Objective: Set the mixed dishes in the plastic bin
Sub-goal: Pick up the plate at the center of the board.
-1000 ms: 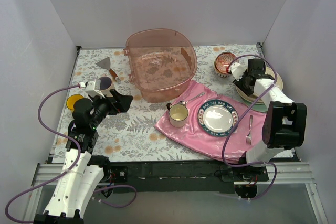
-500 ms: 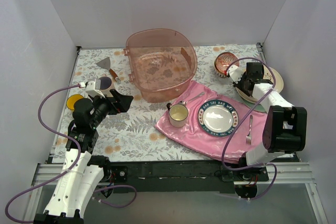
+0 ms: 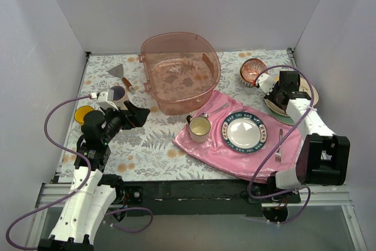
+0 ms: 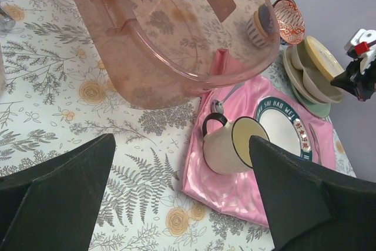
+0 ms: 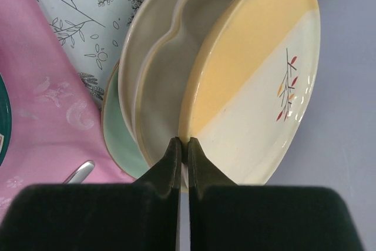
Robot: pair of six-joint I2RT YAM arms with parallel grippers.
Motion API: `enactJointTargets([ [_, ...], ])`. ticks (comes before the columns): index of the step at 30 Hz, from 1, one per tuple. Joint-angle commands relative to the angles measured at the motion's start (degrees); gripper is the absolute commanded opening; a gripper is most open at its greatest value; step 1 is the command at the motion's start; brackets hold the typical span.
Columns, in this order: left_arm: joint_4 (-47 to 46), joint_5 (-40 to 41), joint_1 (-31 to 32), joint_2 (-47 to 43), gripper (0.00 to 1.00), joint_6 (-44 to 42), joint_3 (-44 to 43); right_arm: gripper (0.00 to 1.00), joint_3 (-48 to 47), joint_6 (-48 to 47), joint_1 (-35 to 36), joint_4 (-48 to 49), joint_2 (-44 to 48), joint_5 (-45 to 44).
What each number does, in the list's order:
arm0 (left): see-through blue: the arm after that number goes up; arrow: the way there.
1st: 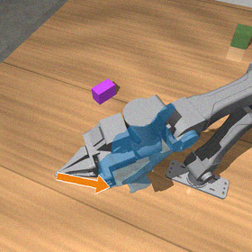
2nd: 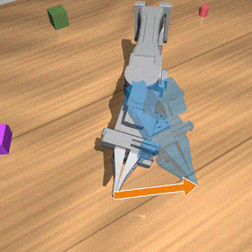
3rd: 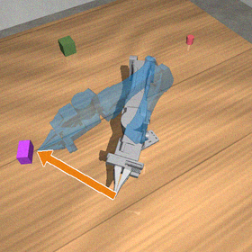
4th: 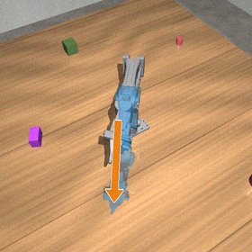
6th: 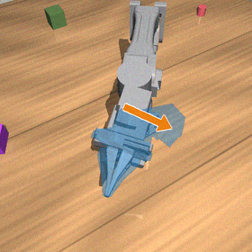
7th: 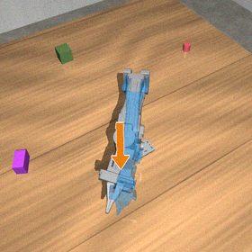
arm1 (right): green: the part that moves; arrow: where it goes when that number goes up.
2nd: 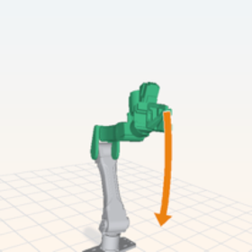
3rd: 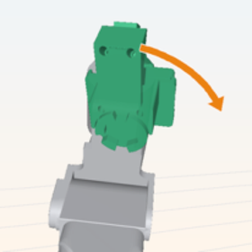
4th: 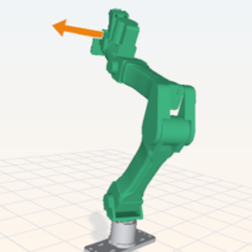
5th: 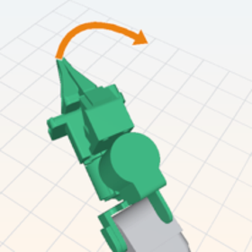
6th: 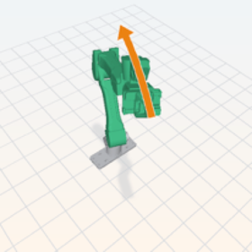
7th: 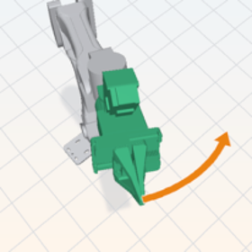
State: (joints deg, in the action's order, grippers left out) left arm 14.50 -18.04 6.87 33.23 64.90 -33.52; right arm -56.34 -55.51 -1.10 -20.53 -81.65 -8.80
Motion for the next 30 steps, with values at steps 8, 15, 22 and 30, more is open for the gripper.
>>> enactJointTargets([
  [8,-4.7,-8.7,0.2,1.1,0.98,3.6,1.3,0.01,-1.9,-4.7,0.5,3.8,8.9,-1.5],
  [15,-18.4,-22.7,0.2,6.9,0.98,24.4,3.1,0.01,-2.3,-5.2,0.6,2.9,11.7,-0.6],
  [22,-23.6,-20.3,7.0,12.6,0.98,35.8,-0.2,0.01,-2.4,-5.7,0.8,0.2,15.2,1.3],
  [30,-25.8,-4.9,24.9,24.2,0.98,43.0,-7.7,0.01,-1.3,-6.4,3.1,-2.9,20.9,3.4],
])
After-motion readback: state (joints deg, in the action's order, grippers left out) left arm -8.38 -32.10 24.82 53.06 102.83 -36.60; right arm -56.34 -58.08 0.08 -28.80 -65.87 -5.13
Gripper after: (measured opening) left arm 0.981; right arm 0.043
